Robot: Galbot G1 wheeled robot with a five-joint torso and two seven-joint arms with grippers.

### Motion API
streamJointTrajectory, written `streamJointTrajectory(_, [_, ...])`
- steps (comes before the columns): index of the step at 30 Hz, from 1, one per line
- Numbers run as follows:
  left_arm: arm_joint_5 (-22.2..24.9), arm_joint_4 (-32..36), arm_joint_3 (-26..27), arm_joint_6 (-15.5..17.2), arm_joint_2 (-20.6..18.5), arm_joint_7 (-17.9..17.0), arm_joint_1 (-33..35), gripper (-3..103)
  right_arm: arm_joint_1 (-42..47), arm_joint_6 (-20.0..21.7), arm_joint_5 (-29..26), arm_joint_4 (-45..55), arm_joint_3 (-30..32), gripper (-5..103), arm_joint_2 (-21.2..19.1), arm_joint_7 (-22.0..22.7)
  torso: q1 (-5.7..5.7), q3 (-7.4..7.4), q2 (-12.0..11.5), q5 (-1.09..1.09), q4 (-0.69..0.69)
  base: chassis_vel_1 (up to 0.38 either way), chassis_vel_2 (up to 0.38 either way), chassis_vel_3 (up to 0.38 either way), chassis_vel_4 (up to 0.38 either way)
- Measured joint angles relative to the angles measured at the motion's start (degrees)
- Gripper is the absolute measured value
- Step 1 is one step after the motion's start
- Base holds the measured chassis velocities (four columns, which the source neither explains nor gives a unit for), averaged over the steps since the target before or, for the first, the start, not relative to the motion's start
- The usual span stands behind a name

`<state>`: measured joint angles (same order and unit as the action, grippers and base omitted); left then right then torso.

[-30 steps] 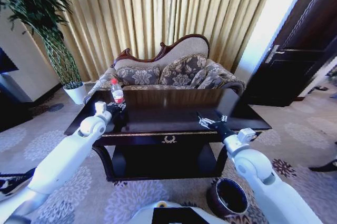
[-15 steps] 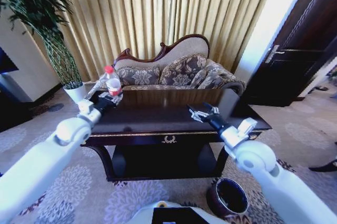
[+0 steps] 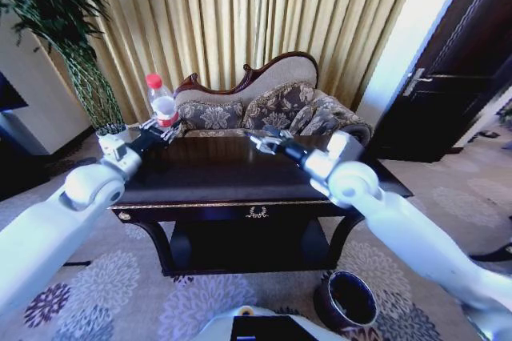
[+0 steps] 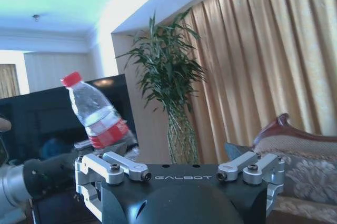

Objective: Move to the front of the table and place the trash on the table into the trash bin.

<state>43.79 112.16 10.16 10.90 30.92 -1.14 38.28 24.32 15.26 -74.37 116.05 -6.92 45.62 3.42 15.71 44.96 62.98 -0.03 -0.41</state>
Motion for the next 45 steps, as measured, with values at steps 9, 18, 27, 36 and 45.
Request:
streamJointTrajectory(9, [7.5,-1.3,-11.0,5.9,6.2,-4.3,-11.2,32,-5.5,-0.3,5.0,-5.9,-4.0,100,5.9,0.1,0.01,0.0,0.0,0.02,-0.03,0.0,0.0,0.0,0.0])
streamJointTrajectory(18, [16.7,1.3,-15.1,13.1,8.6,-9.2,-13.5,32,-5.9,-1.0,12.9,-7.7,-3.4,100,8.8,0.0,0.0,-0.01,0.0,0.02,-0.01,0.0,0.0,0.0,0.0])
streamJointTrajectory(27, [18.9,2.0,-15.6,16.3,7.0,-9.7,-14.1,32,-6.1,-0.3,12.1,-5.6,-3.6,100,8.3,0.0,0.0,-0.01,0.0,0.01,-0.01,0.0,0.0,0.0,0.0])
streamJointTrajectory(36, [19.4,1.6,-19.2,17.3,7.8,-9.5,-17.3,32,-6.1,0.5,10.6,-5.0,-5.1,100,7.4,0.0,0.0,-0.01,0.0,0.02,-0.02,0.0,0.0,0.0,0.0])
streamJointTrajectory(45, [19.1,1.4,-23.8,17.3,10.3,-10.4,-19.9,32,-6.6,0.6,10.2,-5.3,-5.6,100,7.4,0.0,-0.01,-0.01,0.0,0.02,-0.02,0.0,0.0,0.0,0.0])
